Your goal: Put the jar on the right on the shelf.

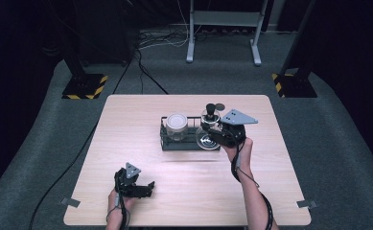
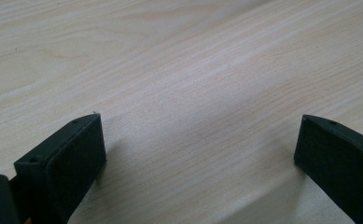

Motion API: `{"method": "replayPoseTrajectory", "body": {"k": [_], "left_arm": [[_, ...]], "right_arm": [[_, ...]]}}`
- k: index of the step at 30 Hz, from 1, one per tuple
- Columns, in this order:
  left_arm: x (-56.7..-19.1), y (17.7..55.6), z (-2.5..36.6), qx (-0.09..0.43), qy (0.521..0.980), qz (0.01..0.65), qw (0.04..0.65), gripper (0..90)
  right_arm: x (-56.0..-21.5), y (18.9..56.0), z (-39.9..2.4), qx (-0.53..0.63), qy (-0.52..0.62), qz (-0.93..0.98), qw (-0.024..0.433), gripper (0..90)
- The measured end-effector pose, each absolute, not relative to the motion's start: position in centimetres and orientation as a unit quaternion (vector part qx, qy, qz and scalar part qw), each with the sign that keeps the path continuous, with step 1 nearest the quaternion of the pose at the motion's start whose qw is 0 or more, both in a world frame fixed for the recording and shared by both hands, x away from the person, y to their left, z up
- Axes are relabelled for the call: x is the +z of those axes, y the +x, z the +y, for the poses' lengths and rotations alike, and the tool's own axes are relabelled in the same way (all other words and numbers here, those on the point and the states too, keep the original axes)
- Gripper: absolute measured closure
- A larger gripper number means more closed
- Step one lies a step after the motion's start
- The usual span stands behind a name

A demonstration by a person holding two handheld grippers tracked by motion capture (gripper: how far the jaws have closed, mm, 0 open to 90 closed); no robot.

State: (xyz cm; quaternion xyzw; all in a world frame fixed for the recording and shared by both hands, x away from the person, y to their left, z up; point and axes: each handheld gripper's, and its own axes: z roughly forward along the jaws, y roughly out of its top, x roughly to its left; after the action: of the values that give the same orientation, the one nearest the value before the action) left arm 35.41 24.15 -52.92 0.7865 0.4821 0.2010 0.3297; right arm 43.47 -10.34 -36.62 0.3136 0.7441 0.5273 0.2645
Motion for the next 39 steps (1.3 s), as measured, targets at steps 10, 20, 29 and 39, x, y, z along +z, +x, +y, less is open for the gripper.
{"method": "replayPoseTrajectory", "body": {"k": [10,20,29,39], "left_arm": [[-52.9,35.4,24.2,0.201,0.787,0.482,0.33,1.5],[-52.9,35.4,24.2,0.201,0.787,0.482,0.33,1.6],[-52.9,35.4,24.2,0.201,0.787,0.481,0.33,1.7],[-52.9,35.4,24.2,0.201,0.787,0.481,0.33,1.7]], "right_arm": [[-36.3,44.4,-10.1,0.524,0.315,0.745,0.267,51.0],[-36.1,45.5,-9.6,0.517,0.317,0.747,0.27,51.0],[-36.0,46.5,-9.4,0.514,0.32,0.747,0.274,51.0],[-35.9,47.5,-9.1,0.51,0.324,0.747,0.278,51.0]]}}
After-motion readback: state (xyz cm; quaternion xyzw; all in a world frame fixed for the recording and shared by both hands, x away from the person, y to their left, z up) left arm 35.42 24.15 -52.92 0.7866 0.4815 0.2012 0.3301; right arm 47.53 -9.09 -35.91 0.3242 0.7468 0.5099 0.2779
